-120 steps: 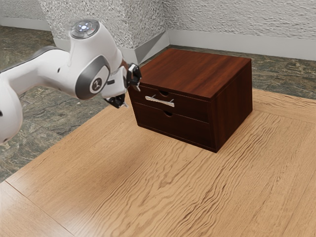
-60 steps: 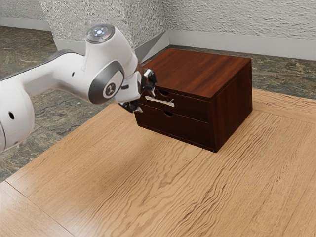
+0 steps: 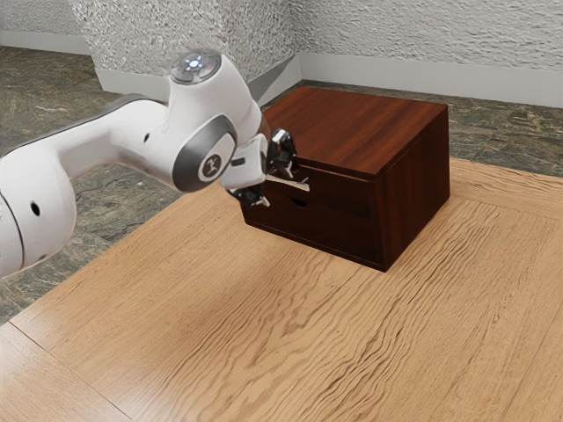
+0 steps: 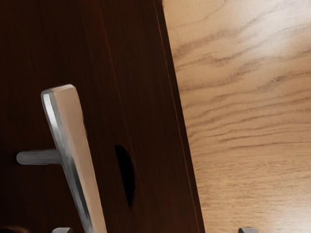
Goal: Pull the drawer handle with one arm to open the drawer
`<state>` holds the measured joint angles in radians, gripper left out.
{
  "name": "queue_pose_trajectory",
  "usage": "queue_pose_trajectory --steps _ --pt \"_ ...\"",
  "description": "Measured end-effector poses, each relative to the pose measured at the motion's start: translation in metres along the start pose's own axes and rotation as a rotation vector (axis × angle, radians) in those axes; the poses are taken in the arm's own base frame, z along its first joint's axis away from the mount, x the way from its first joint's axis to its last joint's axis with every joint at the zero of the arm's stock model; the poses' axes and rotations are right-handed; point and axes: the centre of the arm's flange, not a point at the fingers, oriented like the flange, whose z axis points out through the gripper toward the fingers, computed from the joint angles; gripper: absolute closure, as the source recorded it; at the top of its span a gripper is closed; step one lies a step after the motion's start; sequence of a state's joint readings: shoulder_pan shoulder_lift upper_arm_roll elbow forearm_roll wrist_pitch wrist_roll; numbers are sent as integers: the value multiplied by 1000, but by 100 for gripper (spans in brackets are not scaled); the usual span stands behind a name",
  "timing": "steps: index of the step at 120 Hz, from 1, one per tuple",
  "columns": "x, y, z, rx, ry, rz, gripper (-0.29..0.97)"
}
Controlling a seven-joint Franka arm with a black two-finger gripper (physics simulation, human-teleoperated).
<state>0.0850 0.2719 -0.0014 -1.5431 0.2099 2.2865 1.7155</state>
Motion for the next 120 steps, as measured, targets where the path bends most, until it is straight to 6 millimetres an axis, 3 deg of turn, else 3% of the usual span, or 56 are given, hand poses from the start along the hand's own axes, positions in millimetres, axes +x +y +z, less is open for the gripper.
queue_pose_trajectory --steps 46,58,73,120 --pt "11 7 9 -18 17 2 23" --pt "14 12 0 -16 18 2 32" --pt "12 15 -21 4 7 -2 32" --pt "6 30 -19 -18 2 -28 37"
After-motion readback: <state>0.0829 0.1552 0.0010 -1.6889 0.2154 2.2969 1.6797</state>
